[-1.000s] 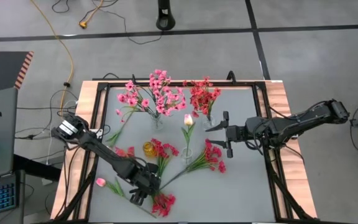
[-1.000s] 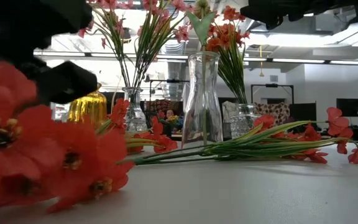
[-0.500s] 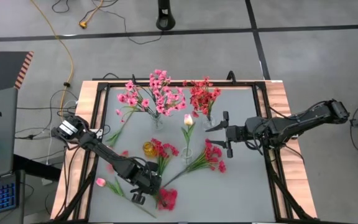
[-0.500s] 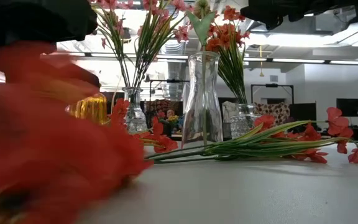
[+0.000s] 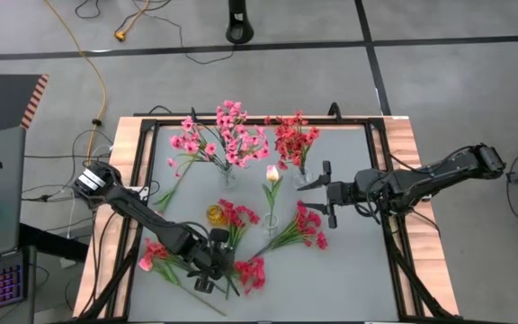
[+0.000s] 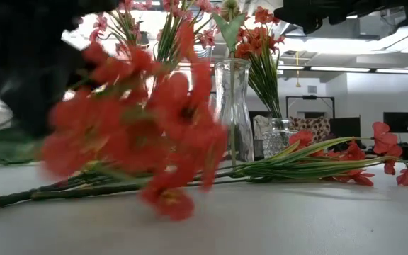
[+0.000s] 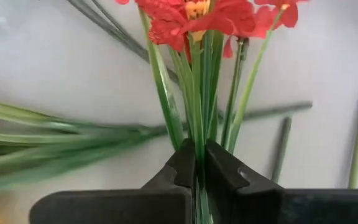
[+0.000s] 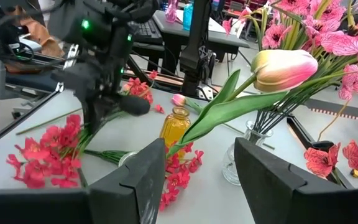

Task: Sort flowers into vase by color
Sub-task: Put the bottom left red flowers into the yellow vase

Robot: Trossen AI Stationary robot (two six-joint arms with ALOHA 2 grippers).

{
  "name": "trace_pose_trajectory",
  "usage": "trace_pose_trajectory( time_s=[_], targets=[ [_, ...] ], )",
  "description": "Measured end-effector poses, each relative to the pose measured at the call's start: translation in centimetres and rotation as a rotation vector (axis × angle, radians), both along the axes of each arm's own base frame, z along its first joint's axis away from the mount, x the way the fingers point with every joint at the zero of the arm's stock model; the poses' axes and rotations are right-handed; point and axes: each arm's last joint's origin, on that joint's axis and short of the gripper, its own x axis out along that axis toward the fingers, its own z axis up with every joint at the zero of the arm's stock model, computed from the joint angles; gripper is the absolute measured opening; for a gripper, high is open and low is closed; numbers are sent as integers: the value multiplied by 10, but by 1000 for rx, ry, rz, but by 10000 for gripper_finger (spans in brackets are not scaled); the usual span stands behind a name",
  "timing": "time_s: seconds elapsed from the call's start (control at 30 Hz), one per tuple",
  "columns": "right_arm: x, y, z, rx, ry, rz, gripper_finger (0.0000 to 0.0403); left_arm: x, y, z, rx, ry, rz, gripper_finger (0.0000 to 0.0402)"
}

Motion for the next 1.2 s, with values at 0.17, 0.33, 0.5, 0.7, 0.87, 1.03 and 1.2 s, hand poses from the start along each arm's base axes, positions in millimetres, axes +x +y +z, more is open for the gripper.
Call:
trace_pose_trajectory(
  time_s=[0.17,0.33,0.5,0.7,0.87,1.03,1.2],
  targets=[
    [0,0,0,0,0,0,218,-7,8,34,39,-160,94,1],
    [0,0,0,0,0,0,218,-22,19,74,118,-376,227,0],
    [0,0,0,0,-1,0,218,-41,27,109,214,-595,395,0],
    [0,0,0,0,0,0,218,-64,18,130,354,-843,623,0],
    [0,0,0,0,0,0,218,-80,6,124,425,-1007,806,0],
    [0,0,0,0,-1,0,218,-89,10,98,376,-1074,892,0],
    [0,0,0,0,-1,0,218,-86,22,81,377,-1079,946,0]
  ],
)
